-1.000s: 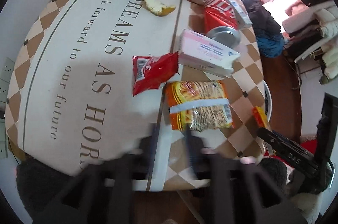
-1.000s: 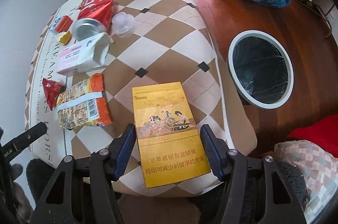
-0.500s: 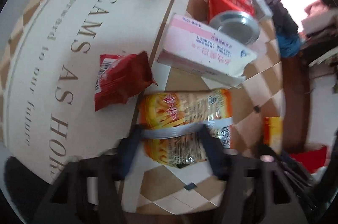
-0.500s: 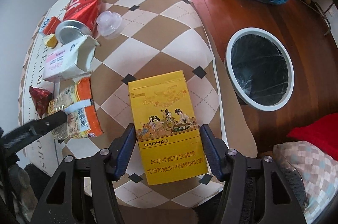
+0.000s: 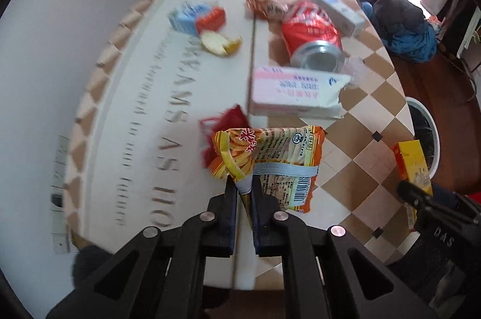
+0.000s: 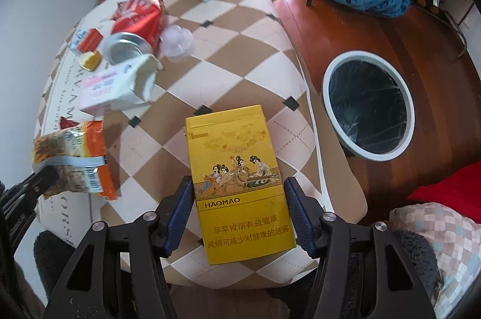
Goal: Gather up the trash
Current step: 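Lift the yellow box with the right tool while the left tool grasps the orange snack bag, then carry both items over the white bin and open both tools to drop them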
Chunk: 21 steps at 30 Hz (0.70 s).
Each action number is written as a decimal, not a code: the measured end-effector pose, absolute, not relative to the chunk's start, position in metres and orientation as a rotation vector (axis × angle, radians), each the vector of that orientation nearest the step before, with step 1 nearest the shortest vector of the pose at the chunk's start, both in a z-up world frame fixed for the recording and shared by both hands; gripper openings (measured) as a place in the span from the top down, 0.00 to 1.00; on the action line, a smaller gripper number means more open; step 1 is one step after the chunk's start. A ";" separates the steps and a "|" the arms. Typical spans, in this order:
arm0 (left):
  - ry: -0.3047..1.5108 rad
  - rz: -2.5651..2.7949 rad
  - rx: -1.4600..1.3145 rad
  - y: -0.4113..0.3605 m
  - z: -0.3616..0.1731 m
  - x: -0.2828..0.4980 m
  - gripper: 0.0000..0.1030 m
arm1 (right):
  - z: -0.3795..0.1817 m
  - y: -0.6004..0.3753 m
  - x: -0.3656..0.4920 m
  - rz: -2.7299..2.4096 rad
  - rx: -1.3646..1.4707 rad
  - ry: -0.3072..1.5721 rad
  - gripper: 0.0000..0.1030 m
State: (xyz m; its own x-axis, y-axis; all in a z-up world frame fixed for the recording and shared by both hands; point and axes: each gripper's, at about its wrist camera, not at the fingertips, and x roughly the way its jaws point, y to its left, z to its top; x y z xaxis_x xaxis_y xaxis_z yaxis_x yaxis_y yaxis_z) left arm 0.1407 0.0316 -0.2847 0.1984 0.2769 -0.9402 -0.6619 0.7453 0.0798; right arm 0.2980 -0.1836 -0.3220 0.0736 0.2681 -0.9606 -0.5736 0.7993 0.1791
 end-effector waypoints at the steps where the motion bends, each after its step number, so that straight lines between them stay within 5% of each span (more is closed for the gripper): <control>1: 1.191 0.685 -0.371 0.030 -0.278 0.137 0.95 | -0.319 -0.184 0.296 0.645 -0.269 1.350 0.40; 11: 1.066 0.671 -0.327 0.021 -0.218 0.137 0.95 | -0.256 -0.193 0.288 0.713 -0.147 1.239 0.40; 21: 0.970 0.502 -0.290 -0.017 -0.157 0.217 0.95 | -0.187 -0.263 0.358 0.679 0.038 1.121 0.40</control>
